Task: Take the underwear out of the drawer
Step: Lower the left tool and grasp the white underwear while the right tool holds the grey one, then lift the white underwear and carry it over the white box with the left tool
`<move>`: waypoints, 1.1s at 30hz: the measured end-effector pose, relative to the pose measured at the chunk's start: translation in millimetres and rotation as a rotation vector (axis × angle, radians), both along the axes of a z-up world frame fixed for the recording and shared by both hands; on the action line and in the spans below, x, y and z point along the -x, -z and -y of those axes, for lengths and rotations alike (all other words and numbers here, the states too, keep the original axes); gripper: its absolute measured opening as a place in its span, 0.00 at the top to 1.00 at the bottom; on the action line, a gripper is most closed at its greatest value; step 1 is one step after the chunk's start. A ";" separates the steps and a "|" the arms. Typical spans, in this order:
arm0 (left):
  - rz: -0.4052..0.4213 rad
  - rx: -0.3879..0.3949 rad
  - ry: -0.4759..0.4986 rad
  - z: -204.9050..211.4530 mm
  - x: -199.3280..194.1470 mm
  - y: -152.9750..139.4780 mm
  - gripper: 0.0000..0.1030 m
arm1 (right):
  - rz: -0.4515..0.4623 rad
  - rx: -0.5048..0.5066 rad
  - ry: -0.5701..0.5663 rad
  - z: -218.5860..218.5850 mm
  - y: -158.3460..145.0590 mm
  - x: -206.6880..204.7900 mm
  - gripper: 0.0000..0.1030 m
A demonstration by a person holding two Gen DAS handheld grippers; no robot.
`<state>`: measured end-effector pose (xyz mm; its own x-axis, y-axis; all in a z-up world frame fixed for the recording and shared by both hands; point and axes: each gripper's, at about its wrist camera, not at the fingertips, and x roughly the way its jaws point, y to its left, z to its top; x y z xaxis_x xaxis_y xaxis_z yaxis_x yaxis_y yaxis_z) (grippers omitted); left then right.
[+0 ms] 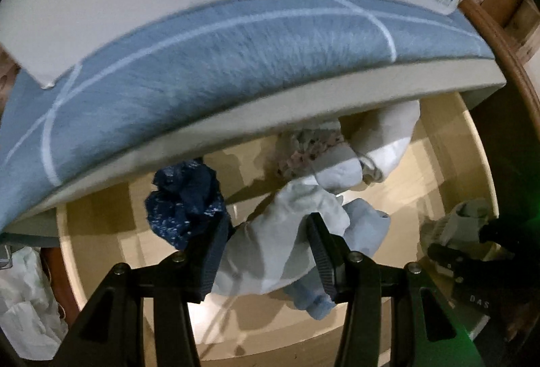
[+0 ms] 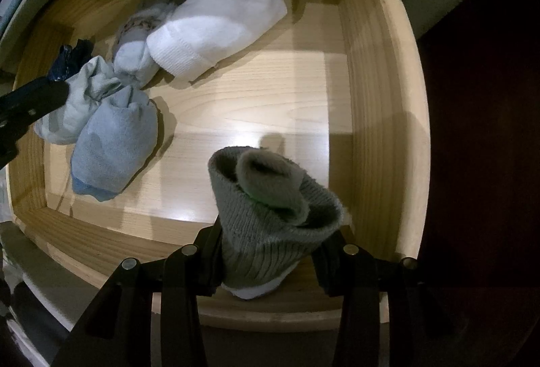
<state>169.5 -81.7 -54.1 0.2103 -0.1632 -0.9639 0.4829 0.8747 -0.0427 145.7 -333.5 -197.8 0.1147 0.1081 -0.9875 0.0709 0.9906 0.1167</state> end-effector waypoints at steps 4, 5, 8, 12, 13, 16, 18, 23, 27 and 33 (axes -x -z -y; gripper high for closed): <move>-0.051 0.009 -0.013 0.2 -3.7 6.4 0.51 | -0.002 0.003 -0.002 -3.6 -3.6 -0.6 0.61; -0.066 0.002 -0.014 0.5 -3.1 9.0 0.51 | -0.002 0.002 -0.003 -4.2 -3.5 -0.8 0.61; -0.092 -0.045 0.001 3.8 2.6 17.1 0.50 | -0.002 0.001 -0.006 -6.5 -5.7 -1.4 0.61; -0.119 -0.115 -0.007 2.6 9.8 28.5 0.51 | -0.002 0.000 -0.006 -7.1 -5.9 -1.5 0.61; -0.121 -0.115 -0.018 -0.1 10.9 28.6 0.51 | -0.002 0.000 -0.005 -7.3 -6.0 -1.5 0.61; -0.156 -0.104 -0.070 -11.3 10.4 27.6 0.52 | -0.001 -0.001 -0.004 -8.1 -6.7 -1.6 0.61; -0.169 -0.098 -0.101 -19.1 9.2 28.3 0.52 | -0.002 -0.001 -0.004 -8.7 -7.0 -1.8 0.60; -0.221 -0.063 -0.209 -49.3 5.6 28.7 0.52 | 0.001 -0.004 -0.006 -9.4 -7.4 -1.7 0.60; -0.255 -0.047 -0.277 -73.5 8.2 31.7 0.50 | 0.002 -0.006 -0.007 -10.0 -7.4 -1.3 0.60; -0.301 -0.018 -0.370 -110.1 14.4 33.7 0.50 | 0.000 -0.005 -0.010 -10.8 -8.3 -1.2 0.59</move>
<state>155.1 28.4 -87.8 -0.0375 -0.1123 -0.9930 0.1073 0.9875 -0.1158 147.0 -322.8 -189.5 0.1139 0.1140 -0.9869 0.0615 0.9907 0.1216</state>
